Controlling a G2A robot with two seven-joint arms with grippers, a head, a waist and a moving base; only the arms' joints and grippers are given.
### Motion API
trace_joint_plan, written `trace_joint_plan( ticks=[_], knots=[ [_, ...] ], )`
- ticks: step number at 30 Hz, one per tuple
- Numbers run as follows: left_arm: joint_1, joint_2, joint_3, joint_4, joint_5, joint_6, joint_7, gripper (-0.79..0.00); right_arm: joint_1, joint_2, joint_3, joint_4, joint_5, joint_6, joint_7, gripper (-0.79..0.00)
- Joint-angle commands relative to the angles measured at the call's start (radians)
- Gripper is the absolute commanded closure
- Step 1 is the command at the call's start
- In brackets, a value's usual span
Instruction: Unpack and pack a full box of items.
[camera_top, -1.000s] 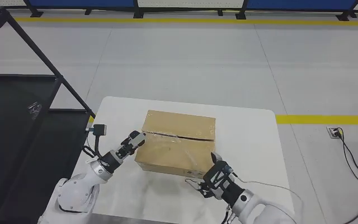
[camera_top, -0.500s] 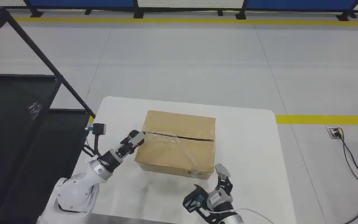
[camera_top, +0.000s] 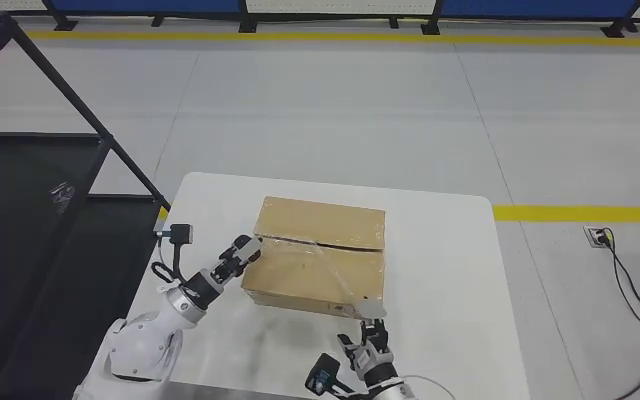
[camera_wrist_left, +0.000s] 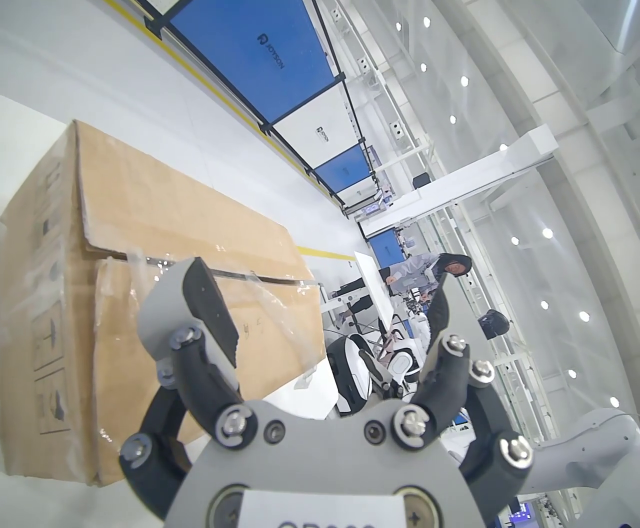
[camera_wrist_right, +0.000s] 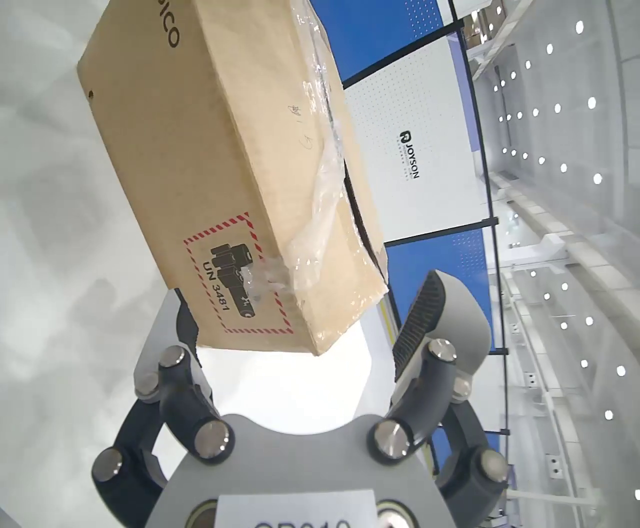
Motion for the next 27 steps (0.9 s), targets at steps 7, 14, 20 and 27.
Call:
trace_joint_plan(
  ticks=[7, 14, 20, 27],
  knots=[
    [-0.001, 0.004, -0.007, 0.003, -0.004, -0.006, 0.002, -0.785, 0.052, -0.041, -0.047, 0.082, -0.088, 0.043, 0.077, -0.785],
    [0.006, 0.008, -0.023, 0.003, -0.017, -0.014, -0.001, -0.785, 0.087, -0.073, -0.064, 0.131, -0.11, 0.052, 0.117, -0.785],
    [0.008, 0.011, -0.029, 0.005, -0.028, -0.017, -0.004, -0.785, 0.078, -0.094, -0.071, 0.125, -0.16, 0.141, 0.139, -0.785],
    [0.005, 0.013, -0.025, 0.01, -0.03, -0.018, -0.006, -0.785, 0.043, -0.104, -0.042, 0.086, -0.166, 0.162, 0.106, -0.785]
  ],
)
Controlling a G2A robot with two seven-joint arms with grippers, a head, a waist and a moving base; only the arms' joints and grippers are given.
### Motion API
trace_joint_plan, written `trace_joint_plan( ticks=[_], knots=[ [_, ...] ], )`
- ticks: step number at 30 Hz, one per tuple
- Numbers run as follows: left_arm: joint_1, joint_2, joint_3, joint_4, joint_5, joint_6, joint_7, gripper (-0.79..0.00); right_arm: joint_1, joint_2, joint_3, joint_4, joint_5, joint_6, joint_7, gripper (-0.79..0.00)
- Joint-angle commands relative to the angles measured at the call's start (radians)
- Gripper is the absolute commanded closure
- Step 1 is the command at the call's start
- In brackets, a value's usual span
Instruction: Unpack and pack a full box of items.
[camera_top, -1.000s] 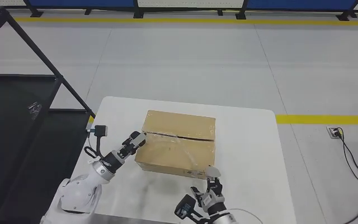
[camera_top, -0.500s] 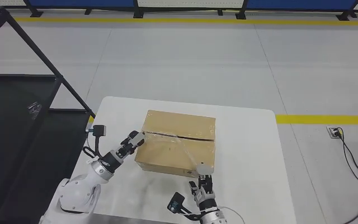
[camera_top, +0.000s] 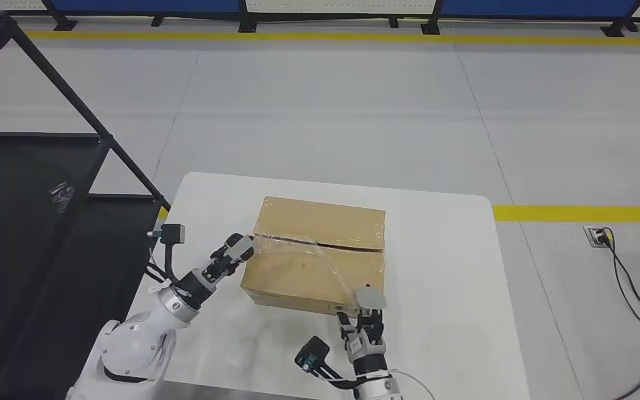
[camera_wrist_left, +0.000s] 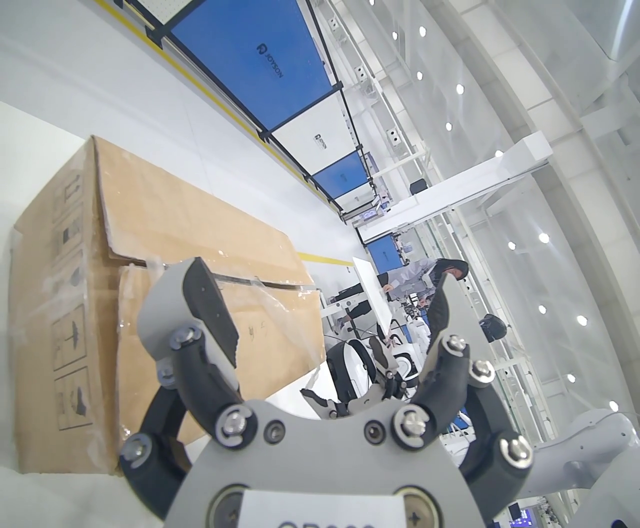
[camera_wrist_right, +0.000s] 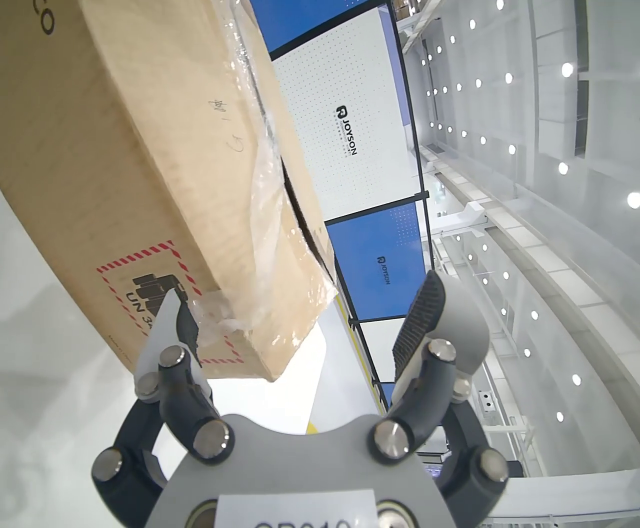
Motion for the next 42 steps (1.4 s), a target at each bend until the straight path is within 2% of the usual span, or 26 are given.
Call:
trace_joint_plan(
  ticks=[1, 2, 3, 4, 5, 9, 10, 11, 12, 30, 42],
  knots=[
    [-0.002, 0.0, 0.002, 0.002, 0.0, -0.001, 0.001, -0.785, -0.01, -0.001, 0.011, -0.01, 0.002, -0.007, -0.012, -0.785],
    [-0.003, 0.001, 0.004, 0.003, 0.001, -0.001, 0.0, -0.785, -0.014, -0.002, 0.017, -0.012, 0.002, -0.014, -0.015, -0.785],
    [-0.004, 0.001, 0.006, 0.004, 0.0, -0.001, 0.0, -0.785, -0.017, -0.003, 0.023, -0.014, 0.003, -0.021, -0.017, -0.699],
    [-0.005, 0.001, 0.007, 0.005, -0.001, -0.002, 0.0, -0.785, -0.019, -0.005, 0.027, -0.017, 0.004, -0.027, -0.02, -0.499],
    [-0.005, 0.001, 0.008, 0.006, -0.002, -0.002, 0.0, -0.785, -0.021, -0.006, 0.031, -0.017, 0.006, -0.033, -0.023, -0.376],
    [-0.007, 0.002, 0.008, 0.008, -0.003, -0.005, 0.004, -0.785, -0.025, -0.013, 0.043, -0.019, 0.008, -0.051, -0.027, -0.212],
    [-0.007, 0.002, 0.008, 0.008, -0.004, -0.006, 0.004, -0.785, -0.027, -0.015, 0.046, -0.019, 0.008, -0.052, -0.027, -0.105],
    [-0.007, 0.003, 0.008, 0.009, -0.005, -0.007, 0.004, -0.785, -0.029, -0.017, 0.048, -0.02, 0.01, -0.054, -0.027, -0.034],
    [-0.007, 0.003, 0.007, 0.01, -0.006, -0.008, 0.004, -0.785, -0.031, -0.019, 0.051, -0.021, 0.011, -0.056, -0.027, 0.0],
    [-0.019, 0.008, 0.013, 0.02, -0.011, -0.013, 0.002, -0.785, -0.066, -0.051, 0.124, -0.053, 0.101, -0.038, -0.014, 0.0],
    [-0.026, 0.009, 0.034, 0.044, -0.012, -0.018, -0.003, -0.785, 0.002, -0.09, 0.134, -0.115, 0.267, -0.094, 0.006, 0.0]
  ],
)
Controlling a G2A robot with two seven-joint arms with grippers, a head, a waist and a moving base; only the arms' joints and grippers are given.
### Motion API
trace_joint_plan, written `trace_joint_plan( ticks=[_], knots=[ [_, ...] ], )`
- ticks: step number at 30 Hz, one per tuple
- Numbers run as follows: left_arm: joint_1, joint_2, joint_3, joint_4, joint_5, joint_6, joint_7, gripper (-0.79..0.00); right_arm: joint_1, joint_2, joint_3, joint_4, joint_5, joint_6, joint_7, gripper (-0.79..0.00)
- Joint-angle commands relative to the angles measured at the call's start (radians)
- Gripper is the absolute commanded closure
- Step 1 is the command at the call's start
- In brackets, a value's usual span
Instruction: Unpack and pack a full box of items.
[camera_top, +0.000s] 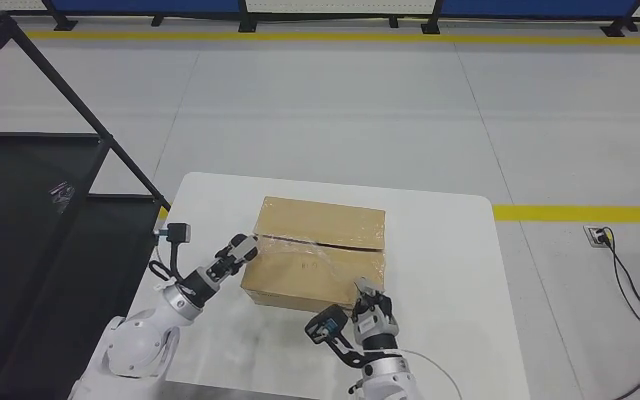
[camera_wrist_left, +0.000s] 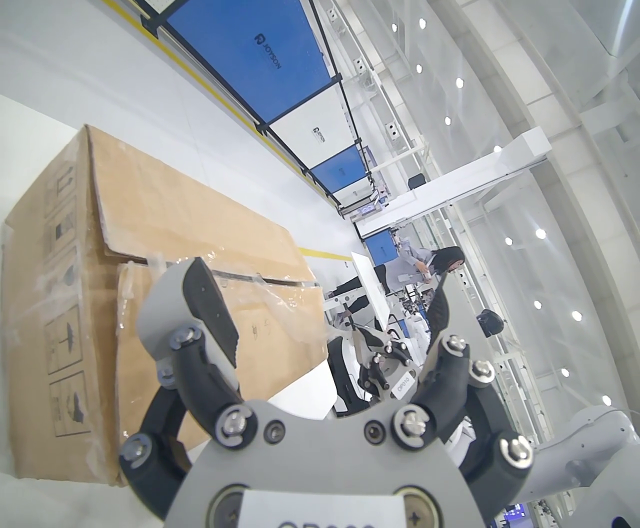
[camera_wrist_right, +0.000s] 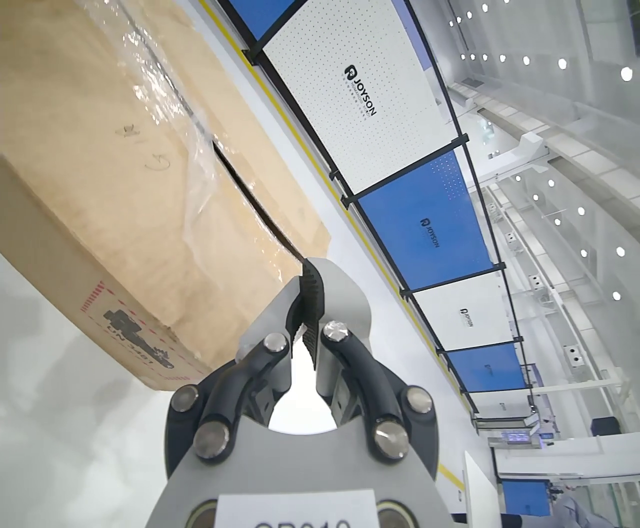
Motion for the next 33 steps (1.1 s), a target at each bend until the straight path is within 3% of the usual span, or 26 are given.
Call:
trace_joint_plan(
  ticks=[1, 8, 17, 33],
  knots=[
    [0.001, 0.0, 0.001, 0.002, -0.001, -0.001, 0.0, -0.785, 0.018, -0.006, 0.004, -0.005, 0.035, -0.012, 0.002, 0.0],
    [-0.009, 0.002, 0.003, 0.022, -0.015, -0.005, -0.011, -0.785, 0.064, -0.029, 0.02, -0.023, 0.153, -0.026, 0.007, 0.0],
    [-0.073, 0.0, 0.032, 0.081, -0.063, -0.012, -0.047, -0.785, 0.092, -0.047, 0.054, -0.039, 0.31, -0.066, -0.029, 0.0],
    [-0.309, -0.027, 0.187, 0.394, -0.195, 0.011, -0.177, -0.785, 0.07, -0.063, 0.081, -0.076, 0.361, -0.08, -0.08, 0.0]
  ],
)
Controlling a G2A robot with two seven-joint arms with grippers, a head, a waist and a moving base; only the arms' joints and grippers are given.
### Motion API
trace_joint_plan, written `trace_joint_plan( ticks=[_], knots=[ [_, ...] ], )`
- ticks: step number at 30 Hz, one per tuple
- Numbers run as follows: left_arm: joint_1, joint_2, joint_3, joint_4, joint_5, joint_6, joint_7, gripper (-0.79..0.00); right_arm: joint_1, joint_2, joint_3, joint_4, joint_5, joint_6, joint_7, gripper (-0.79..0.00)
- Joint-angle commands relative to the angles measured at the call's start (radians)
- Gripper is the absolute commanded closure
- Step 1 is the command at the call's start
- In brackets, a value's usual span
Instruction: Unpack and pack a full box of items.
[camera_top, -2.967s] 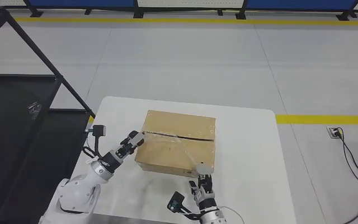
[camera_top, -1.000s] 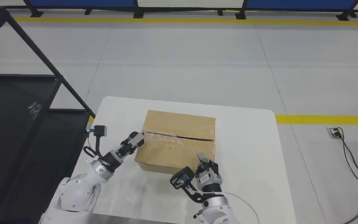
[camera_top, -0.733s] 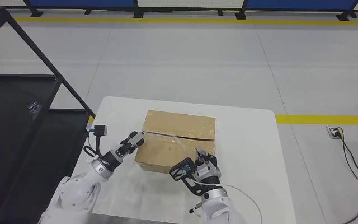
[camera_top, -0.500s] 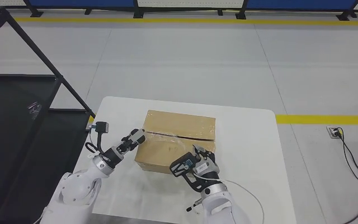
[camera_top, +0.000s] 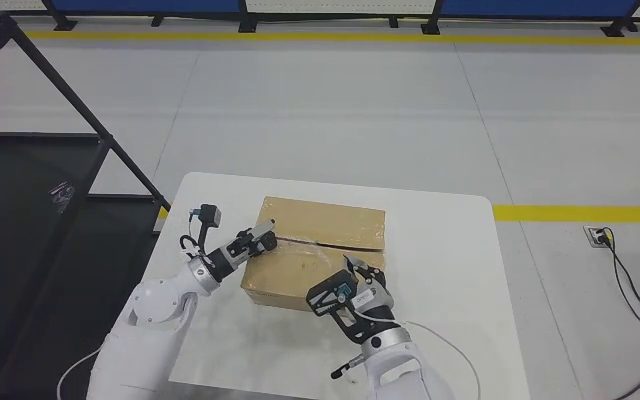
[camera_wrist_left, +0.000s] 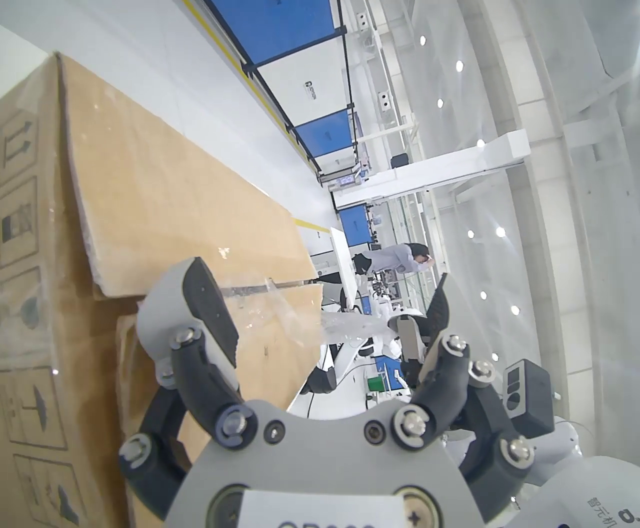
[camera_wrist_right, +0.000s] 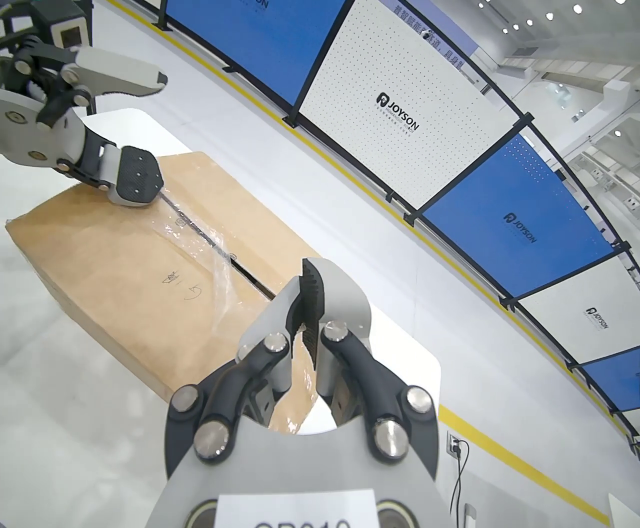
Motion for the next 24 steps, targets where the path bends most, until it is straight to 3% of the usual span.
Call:
trace_joint_plan(
  ticks=[1, 13, 24],
  knots=[
    [-0.021, -0.004, 0.018, 0.028, 0.001, -0.003, -0.007, -0.785, 0.0, -0.002, 0.004, 0.0, 0.008, -0.003, -0.008, 0.0],
    [-0.093, -0.025, 0.11, 0.054, 0.027, 0.022, -0.009, -0.785, -0.012, -0.009, 0.037, -0.003, 0.061, -0.017, -0.073, 0.0],
    [-0.157, -0.047, 0.178, 0.139, 0.034, 0.018, 0.002, -0.785, -0.011, -0.015, 0.059, -0.005, 0.082, -0.037, -0.09, 0.0]
  ],
)
